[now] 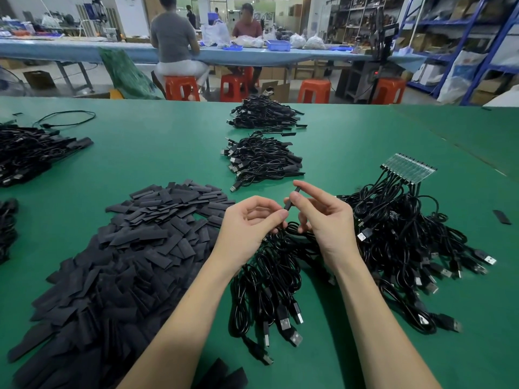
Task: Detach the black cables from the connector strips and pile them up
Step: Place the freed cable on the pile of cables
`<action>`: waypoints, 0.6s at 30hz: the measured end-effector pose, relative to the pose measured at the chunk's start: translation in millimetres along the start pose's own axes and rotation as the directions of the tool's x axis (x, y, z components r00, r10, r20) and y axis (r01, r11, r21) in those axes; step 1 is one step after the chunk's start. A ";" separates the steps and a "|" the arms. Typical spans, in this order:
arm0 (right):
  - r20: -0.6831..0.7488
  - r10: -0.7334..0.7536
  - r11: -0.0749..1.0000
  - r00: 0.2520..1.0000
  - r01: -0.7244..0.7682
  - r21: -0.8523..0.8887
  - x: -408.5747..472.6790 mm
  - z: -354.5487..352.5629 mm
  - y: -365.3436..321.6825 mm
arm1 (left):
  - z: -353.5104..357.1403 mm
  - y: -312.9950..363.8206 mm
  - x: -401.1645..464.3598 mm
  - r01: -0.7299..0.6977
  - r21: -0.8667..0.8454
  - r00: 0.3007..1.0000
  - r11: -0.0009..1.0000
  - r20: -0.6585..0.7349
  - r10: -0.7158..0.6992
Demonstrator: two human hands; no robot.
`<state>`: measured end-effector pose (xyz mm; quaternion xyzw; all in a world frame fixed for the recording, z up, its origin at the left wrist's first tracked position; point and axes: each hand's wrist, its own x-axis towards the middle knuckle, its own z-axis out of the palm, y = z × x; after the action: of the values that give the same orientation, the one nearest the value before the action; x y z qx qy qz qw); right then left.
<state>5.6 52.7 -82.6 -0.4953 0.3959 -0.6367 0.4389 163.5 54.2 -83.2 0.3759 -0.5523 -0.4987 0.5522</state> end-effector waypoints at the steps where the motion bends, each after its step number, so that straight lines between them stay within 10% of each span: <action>1: -0.005 -0.003 1.000 1.000 0.003 -0.010 0.2 0.3 0.6 | 0.6 -0.3 -0.2 0.000 -0.005 1.000 1.000 -0.008 0.000; 18: -0.197 0.013 1.000 0.980 -0.015 -0.012 9.6 -11.9 -8.4 | 14.5 20.4 12.6 -0.049 0.245 0.996 0.968 0.079 0.031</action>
<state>-8.6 46.9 -74.3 -0.4299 0.4451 -0.6768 0.3988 150.7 48.5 -58.9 0.4117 -0.6377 -0.4286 0.4901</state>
